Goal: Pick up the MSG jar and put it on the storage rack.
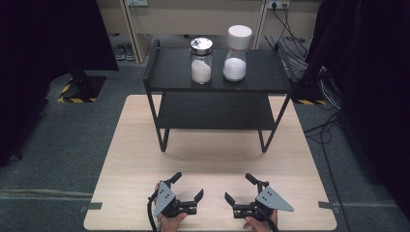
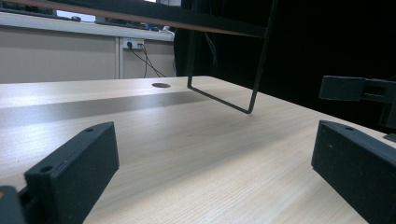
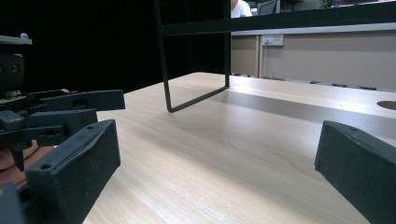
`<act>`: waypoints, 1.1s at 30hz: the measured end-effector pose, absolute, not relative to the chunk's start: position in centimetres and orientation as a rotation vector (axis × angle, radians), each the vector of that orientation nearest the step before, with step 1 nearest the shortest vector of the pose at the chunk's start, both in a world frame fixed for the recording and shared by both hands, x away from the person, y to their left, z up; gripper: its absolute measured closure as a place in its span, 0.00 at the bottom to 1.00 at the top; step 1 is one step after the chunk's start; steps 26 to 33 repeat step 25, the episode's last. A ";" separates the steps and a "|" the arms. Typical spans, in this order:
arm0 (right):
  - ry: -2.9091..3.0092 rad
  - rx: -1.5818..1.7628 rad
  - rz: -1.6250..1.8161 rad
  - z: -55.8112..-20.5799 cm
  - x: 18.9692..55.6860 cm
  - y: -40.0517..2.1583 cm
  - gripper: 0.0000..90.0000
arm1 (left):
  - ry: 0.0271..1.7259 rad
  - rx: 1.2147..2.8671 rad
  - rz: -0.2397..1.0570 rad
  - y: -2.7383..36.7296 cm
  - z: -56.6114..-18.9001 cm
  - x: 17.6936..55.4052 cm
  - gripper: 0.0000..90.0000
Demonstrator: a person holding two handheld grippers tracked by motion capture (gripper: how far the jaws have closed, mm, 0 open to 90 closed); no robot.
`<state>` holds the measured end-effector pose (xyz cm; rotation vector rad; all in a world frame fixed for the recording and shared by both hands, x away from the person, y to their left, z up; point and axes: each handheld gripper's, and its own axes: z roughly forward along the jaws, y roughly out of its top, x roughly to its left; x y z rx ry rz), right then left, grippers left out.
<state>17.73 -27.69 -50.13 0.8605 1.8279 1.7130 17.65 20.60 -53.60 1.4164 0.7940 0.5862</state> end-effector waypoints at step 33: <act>1.817 0.880 1.720 -50.1 17.7 -27.8 0.00 | 0.794 1.416 0.583 20.6 -53.6 17.7 0.00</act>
